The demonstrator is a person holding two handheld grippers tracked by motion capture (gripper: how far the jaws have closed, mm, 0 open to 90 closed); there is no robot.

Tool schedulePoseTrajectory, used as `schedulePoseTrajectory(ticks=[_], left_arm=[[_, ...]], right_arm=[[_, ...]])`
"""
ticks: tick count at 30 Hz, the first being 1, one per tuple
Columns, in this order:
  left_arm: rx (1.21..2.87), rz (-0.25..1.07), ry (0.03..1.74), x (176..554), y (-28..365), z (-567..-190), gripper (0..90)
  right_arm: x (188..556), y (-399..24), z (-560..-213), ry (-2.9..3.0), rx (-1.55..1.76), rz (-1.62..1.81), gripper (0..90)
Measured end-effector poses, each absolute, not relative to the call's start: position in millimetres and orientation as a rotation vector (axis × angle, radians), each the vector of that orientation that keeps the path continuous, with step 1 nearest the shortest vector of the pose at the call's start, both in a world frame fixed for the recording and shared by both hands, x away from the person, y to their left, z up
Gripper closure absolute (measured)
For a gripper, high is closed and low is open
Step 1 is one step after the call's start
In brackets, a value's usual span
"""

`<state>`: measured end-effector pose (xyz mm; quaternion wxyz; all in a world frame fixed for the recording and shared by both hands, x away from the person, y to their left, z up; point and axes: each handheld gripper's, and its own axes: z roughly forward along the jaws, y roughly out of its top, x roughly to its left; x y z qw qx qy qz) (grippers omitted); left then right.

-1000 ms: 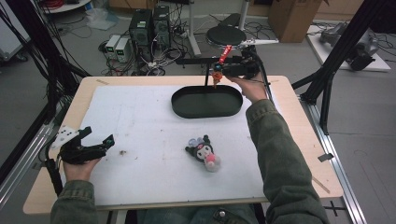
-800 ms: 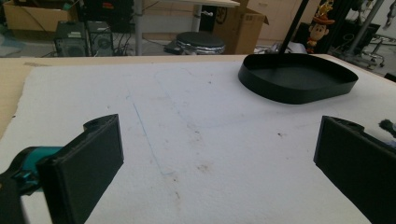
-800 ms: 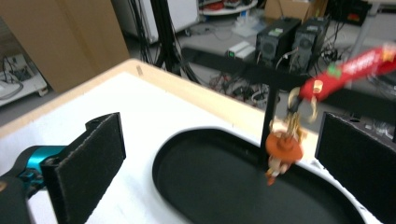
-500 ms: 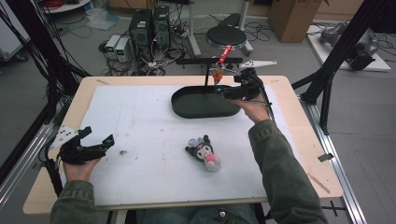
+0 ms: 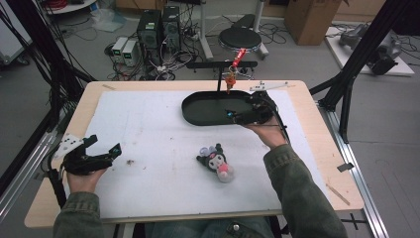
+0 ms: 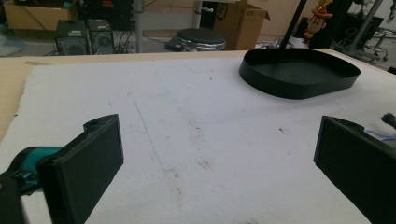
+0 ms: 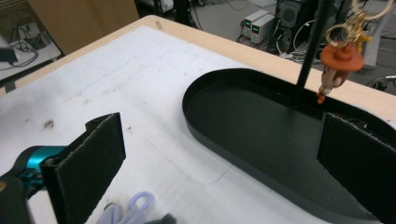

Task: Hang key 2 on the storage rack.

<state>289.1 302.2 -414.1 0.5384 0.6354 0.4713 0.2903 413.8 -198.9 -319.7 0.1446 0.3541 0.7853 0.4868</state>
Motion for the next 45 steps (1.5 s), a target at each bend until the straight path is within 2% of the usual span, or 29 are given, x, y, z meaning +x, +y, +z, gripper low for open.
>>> schedulePoseTrajectory(ticks=[16, 30, 45], left_arm=[[1.520, 0.686, 1.121, 289, 301, -415, 1.8], [1.522, 0.684, 1.118, 289, 301, -415, 1.9], [1.520, 0.688, 1.117, 289, 302, -414, 1.8]], right_arm=[[393, -189, -348, 2.373, 1.026, 1.341, 0.6], [373, -170, -354, 2.444, 0.977, 1.217, 0.6], [357, -159, -381, 2.570, 1.100, 1.079, 0.6]])
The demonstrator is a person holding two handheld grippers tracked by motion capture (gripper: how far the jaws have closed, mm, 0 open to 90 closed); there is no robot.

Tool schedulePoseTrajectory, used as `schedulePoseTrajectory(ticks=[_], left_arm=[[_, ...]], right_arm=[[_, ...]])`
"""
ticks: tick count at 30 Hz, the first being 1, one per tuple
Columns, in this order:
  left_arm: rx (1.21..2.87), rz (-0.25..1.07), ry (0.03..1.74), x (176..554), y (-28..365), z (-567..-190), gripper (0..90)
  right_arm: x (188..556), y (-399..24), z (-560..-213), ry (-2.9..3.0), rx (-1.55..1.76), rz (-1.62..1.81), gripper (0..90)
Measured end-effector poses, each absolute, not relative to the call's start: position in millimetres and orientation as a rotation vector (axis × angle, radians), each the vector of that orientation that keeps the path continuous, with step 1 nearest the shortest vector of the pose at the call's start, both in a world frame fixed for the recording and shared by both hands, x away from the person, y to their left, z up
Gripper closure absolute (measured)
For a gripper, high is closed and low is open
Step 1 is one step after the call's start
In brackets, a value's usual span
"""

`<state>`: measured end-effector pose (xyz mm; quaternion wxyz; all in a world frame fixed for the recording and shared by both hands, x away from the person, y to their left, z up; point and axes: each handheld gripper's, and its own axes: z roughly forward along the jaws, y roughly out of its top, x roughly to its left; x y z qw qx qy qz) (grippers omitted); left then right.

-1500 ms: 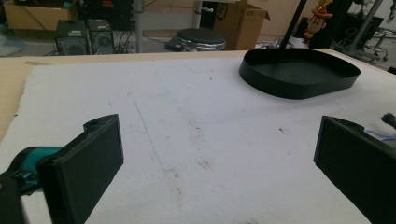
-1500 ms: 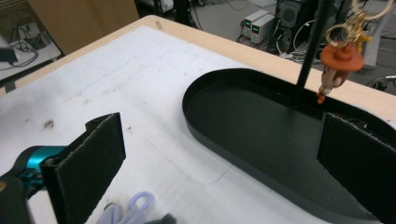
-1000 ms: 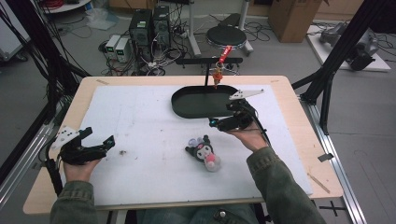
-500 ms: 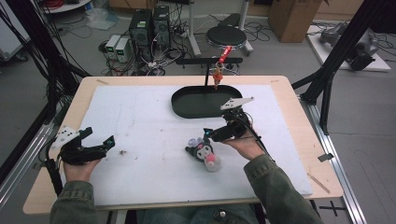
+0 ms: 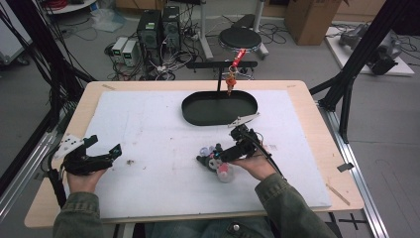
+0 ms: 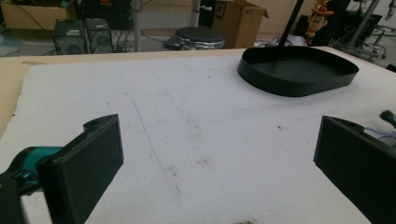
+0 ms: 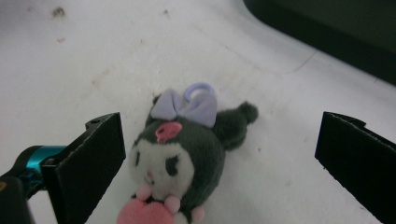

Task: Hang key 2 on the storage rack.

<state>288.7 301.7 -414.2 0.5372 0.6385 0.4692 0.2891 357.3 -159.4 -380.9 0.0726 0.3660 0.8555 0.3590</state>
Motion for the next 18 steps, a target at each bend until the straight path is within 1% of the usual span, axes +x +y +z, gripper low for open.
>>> schedulePoseTrajectory(ticks=[10, 18], left_arm=[[1.519, 0.685, 1.118, 289, 301, -414, 1.8], [1.526, 0.682, 1.119, 289, 301, -415, 1.8]], right_arm=[[343, -157, -406, 2.630, 1.137, 1.041, 0.6], [332, -159, -418, 2.650, 1.159, 1.039, 0.6]])
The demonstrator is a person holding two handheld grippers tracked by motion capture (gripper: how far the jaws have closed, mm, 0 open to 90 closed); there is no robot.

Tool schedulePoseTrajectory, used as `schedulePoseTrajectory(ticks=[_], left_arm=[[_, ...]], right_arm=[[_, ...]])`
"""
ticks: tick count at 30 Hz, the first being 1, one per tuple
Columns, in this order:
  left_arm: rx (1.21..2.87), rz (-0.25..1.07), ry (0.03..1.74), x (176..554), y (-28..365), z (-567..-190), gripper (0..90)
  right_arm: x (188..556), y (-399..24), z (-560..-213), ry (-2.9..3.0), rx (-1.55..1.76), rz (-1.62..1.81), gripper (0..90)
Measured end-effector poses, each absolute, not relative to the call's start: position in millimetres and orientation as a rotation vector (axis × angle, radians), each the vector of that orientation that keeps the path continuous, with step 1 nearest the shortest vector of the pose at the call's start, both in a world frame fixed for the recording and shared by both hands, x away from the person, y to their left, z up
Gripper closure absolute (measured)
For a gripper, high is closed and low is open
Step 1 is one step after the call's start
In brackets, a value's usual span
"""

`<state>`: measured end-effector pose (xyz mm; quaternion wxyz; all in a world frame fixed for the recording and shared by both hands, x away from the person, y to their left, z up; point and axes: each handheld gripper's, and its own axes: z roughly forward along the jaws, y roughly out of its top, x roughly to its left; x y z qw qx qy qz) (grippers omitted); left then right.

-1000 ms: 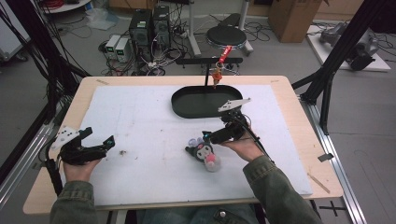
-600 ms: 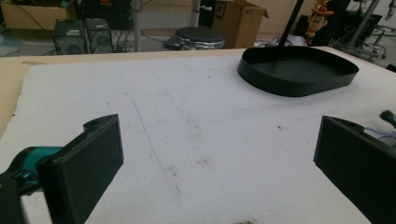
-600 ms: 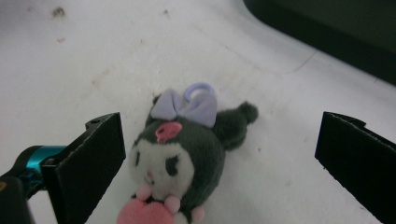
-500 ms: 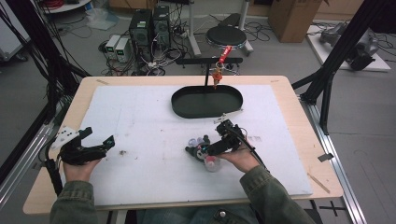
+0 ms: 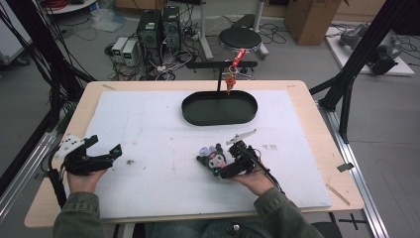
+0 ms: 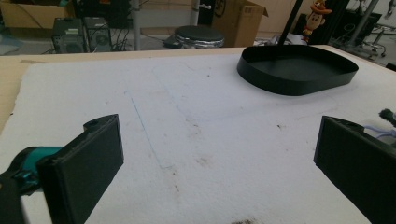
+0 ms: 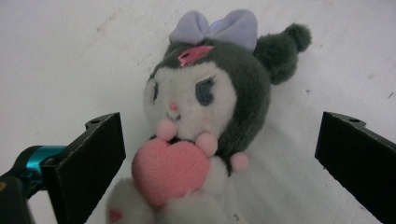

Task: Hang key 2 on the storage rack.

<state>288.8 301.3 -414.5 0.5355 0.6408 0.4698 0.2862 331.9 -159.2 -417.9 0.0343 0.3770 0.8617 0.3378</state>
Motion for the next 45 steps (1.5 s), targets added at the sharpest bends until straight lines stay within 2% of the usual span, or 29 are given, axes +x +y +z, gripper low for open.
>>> schedulePoseTrajectory(ticks=[9, 13, 14, 16, 19, 28, 45], left_arm=[[1.528, 0.682, 1.120, 289, 301, -415, 1.9], [1.530, 0.679, 1.121, 289, 301, -415, 1.8], [1.530, 0.679, 1.121, 289, 301, -415, 1.8], [1.529, 0.679, 1.120, 289, 301, -415, 1.8], [1.528, 0.679, 1.121, 289, 301, -415, 1.8], [1.529, 0.678, 1.121, 289, 301, -415, 1.9], [1.526, 0.683, 1.124, 289, 302, -415, 1.8]], right_arm=[[320, -149, -425, 2.671, 1.102, 0.954, 0.7], [316, -148, -426, 2.685, 1.080, 0.930, 5.3], [315, -148, -426, 2.693, 1.073, 0.921, 8.6], [313, -148, -426, 2.706, 1.054, 0.915, 22.1], [312, -146, -428, 2.718, 1.044, 0.862, 30.3], [314, -153, -419, 2.653, 1.099, 0.901, 44.5], [324, -174, -379, 2.529, 1.195, 1.091, 46.9]])
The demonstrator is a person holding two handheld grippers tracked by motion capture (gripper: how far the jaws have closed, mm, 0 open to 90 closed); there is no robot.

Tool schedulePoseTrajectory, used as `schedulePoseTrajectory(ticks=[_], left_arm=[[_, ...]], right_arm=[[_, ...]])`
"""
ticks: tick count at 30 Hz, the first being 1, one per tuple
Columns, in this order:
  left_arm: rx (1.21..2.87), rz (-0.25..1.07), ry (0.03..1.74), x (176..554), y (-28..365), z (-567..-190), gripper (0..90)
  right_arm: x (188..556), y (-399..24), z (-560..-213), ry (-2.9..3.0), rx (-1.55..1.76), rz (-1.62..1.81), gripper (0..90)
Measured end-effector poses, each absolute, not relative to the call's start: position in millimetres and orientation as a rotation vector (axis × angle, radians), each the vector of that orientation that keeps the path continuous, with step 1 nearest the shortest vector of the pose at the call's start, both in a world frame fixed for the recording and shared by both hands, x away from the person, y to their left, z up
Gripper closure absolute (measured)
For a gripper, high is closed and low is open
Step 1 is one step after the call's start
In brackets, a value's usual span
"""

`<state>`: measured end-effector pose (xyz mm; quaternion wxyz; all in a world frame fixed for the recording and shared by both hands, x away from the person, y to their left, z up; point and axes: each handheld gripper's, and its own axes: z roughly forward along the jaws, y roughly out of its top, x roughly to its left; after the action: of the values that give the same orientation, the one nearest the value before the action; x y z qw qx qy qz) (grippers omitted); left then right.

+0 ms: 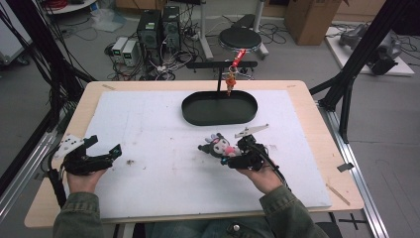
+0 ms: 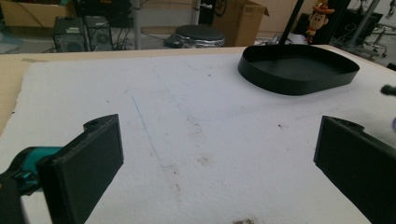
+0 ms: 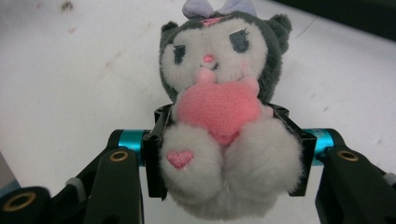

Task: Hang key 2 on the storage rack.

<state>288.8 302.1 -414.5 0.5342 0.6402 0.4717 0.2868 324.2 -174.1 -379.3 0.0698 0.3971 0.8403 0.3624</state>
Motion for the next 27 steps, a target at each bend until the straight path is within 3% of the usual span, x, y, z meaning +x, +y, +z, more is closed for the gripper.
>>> schedulePoseTrajectory(ticks=[27], left_arm=[[1.513, 0.686, 1.128, 288, 304, -414, 1.8]], right_arm=[[368, -173, -328, 2.411, 1.225, 1.182, 47.5]])
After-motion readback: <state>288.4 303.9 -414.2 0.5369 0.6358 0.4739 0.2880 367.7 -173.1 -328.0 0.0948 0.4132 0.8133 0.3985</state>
